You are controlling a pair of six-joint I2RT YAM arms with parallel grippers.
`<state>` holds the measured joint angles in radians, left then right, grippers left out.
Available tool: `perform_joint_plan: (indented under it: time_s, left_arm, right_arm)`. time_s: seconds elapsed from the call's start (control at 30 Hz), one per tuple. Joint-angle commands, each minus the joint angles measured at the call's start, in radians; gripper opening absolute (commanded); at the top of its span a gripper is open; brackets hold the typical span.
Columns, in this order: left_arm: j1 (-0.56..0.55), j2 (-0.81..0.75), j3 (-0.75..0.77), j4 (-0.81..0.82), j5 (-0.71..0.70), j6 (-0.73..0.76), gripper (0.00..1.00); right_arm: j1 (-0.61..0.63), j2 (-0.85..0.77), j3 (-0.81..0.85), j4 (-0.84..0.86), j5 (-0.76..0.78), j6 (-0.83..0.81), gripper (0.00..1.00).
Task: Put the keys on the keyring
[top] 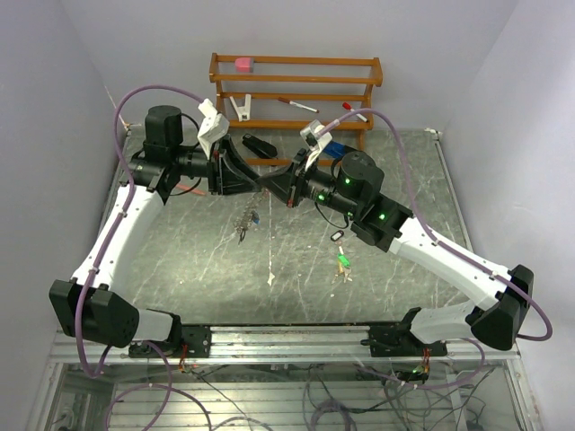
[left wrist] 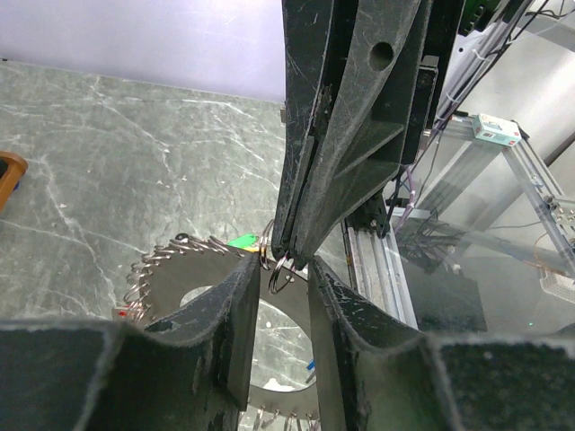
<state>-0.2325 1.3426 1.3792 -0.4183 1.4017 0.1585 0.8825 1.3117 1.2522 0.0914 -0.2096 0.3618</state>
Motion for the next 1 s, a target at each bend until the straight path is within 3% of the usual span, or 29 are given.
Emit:
perform_joint_plan:
  time_s: [0.0,0.13,0.33,0.7,0.97]
  left_arm:
    - [-0.013,-0.015,0.0,-0.008,-0.026,0.013,0.38]
    - [-0.014,-0.003,0.04,-0.077,-0.038,0.059,0.38]
    - [-0.014,0.016,0.088,-0.154,-0.053,0.084,0.53]
    - [-0.016,0.012,0.11,-0.172,-0.122,0.027,0.65]
    - [-0.039,0.014,0.115,-0.227,-0.209,0.078,0.64]
  right_arm:
    - [-0.003,-0.015,0.035,0.073,0.011,-0.001,0.0]
    - [-0.004,-0.017,0.03,0.073,0.012,0.0,0.0]
    - [-0.003,-0.024,0.026,0.071,0.019,-0.002,0.0]
    - [-0.004,-0.025,0.028,0.064,0.028,-0.004,0.0]
    - [-0.003,-0.014,0.044,0.06,0.026,-0.003,0.0]
